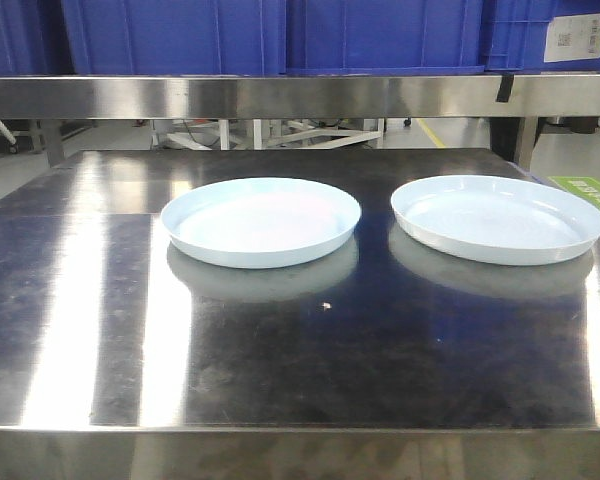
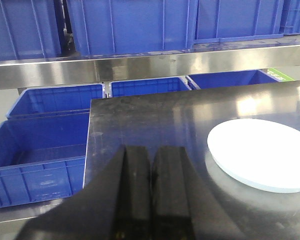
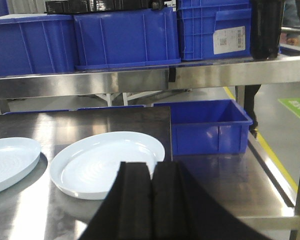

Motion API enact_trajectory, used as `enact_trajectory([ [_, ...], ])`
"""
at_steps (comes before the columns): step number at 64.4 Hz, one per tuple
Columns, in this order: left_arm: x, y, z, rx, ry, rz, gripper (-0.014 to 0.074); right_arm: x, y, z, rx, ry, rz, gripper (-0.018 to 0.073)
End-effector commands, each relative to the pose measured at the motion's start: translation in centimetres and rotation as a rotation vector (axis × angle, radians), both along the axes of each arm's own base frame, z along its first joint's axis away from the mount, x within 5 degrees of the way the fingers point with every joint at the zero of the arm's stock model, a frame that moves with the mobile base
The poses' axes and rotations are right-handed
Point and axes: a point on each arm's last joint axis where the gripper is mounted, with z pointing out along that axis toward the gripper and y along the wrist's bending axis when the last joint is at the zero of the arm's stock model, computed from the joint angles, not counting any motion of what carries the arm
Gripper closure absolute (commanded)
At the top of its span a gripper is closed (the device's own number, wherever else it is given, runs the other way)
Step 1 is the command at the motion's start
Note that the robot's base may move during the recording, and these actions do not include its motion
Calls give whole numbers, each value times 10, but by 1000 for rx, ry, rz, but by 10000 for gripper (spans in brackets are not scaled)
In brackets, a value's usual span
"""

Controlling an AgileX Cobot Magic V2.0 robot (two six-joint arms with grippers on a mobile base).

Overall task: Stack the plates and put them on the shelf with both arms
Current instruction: 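Move the right gripper toward the other white plate, then grasp the rim of the white plate with the right gripper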

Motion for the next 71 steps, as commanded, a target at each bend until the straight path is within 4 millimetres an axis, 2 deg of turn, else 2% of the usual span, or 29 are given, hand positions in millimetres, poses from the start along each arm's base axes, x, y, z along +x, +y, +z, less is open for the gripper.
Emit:
enact_trajectory([
  [1,1,1,18,-35,-107,8,514,-2,0,30,6,-91,-4,506],
  [15,1,1,18,-35,-107,8,514,17,0,60,-9,35,3,506],
  [40,1,1,18,-35,-107,8,514,79,4,83,30,487,49,506],
  [51,1,1,18,-35,-107,8,514,114,6,92,39,688,75,506],
  [62,1,1,18,-35,-107,8,514,159,8,96,103,813,89,506],
  [71,1,1,18,-35,-107,8,514,199,8,99,88,924,114,506],
])
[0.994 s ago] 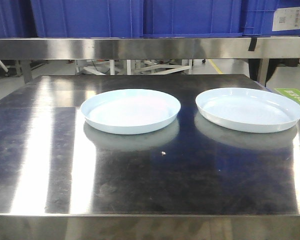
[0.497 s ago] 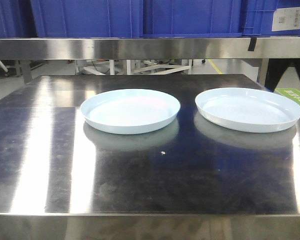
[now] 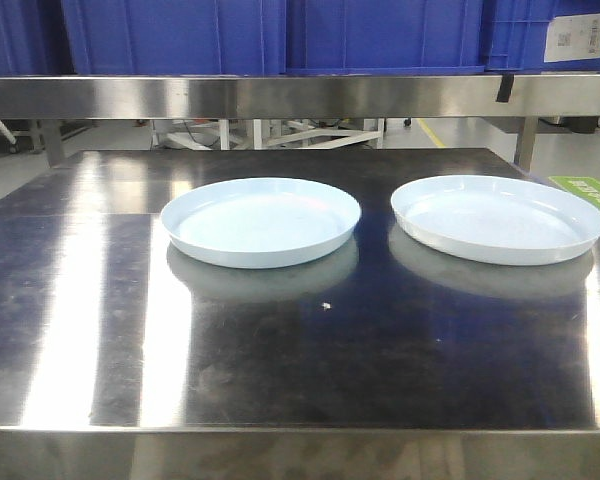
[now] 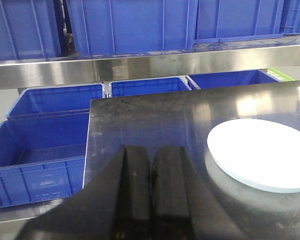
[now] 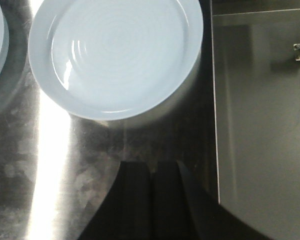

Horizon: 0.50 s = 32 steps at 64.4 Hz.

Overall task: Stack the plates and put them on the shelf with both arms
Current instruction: 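Grasp the rim of the white plate with the right gripper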

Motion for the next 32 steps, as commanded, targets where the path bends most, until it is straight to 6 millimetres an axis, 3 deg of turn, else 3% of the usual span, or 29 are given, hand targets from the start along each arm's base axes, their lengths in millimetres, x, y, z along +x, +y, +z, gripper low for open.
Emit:
enact_trajectory([
  [1,1,1,18,-35,-107,8,514,25,-2,19,2,-23,10,506],
  [14,1,1,18,-35,-107,8,514,80,-13,17,8,71,-3,453],
  [24,1,1,18,-35,-107,8,514,122,-24,9,9,120,-17,265],
  [32,1,1,18,-35,-107,8,514,150,-27,3,1,146,-7,172],
])
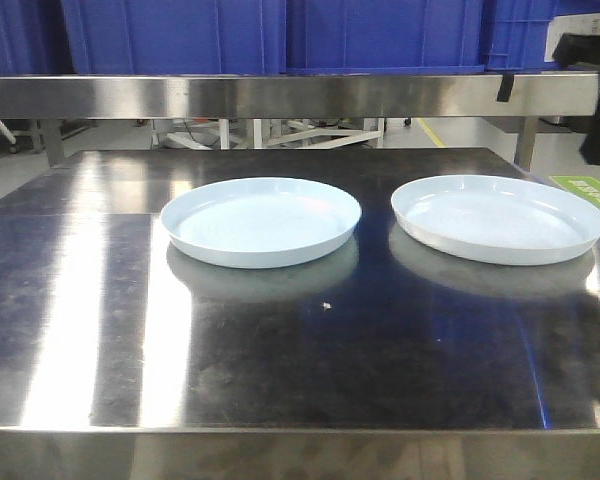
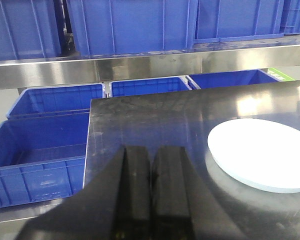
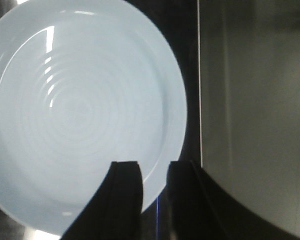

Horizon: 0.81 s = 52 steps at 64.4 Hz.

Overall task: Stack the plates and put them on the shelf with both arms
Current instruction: 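Grasp the rim of the white plate with the right gripper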

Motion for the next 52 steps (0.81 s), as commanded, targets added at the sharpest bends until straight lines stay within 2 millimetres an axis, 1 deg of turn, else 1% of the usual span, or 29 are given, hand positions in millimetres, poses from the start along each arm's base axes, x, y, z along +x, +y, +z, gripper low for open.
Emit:
enact_trajectory([
  [1,1,1,18,-35,-107,8,514,18,-4,20,-15,-73,8,169],
  [10,1,1,18,-35,-107,8,514,43,-7,9,-38,-36,22,164],
  [20,1,1,18,-35,-107,8,514,59,-9,-2,-49,1,33,164],
  [34,1,1,18,-35,-107,8,514,62,-10,-16,-57,58,42,164],
  [52,1,1,18,-35,-107,8,514,59,-10,-18,-52,100,49,166],
])
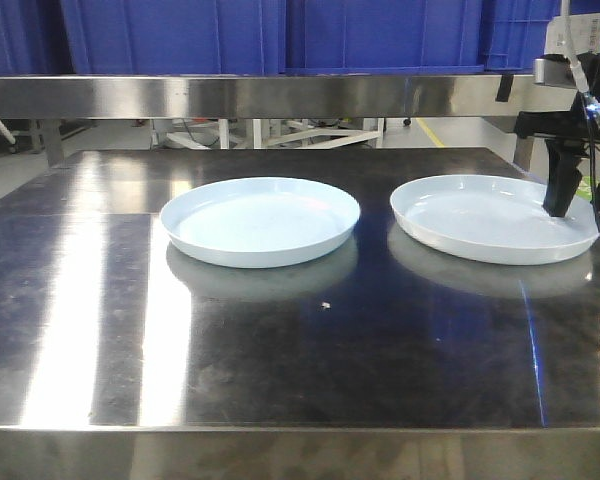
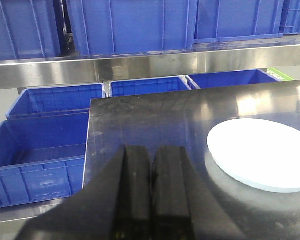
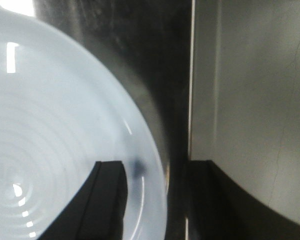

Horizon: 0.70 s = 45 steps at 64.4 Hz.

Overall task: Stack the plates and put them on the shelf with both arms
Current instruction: 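Grasp the rim of the white plate with the right gripper, then lift the plate and carry it over the first plate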

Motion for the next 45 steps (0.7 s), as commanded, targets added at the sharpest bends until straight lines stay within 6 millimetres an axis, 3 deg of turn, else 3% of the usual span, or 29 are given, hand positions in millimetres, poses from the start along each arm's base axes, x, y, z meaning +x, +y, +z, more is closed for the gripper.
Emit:
enact_trajectory([
  [1,1,1,18,-35,-107,8,514,-3,-2,36,-9,-93,3,166],
  [9,1,1,18,-35,-107,8,514,-4,-2,36,-6,-77,6,186],
  [20,1,1,18,-35,-107,8,514,-3,-2,36,-7,-88,4,319],
  [35,1,1,18,-35,-107,8,514,-3,-2,32,-5,-68,5,407],
  [42,1,1,18,-35,-107,8,514,-4,-4,38,-6,-83,0,517],
  [45,1,1,18,-35,-107,8,514,-5,-6,43,-7,-100,-6,507],
])
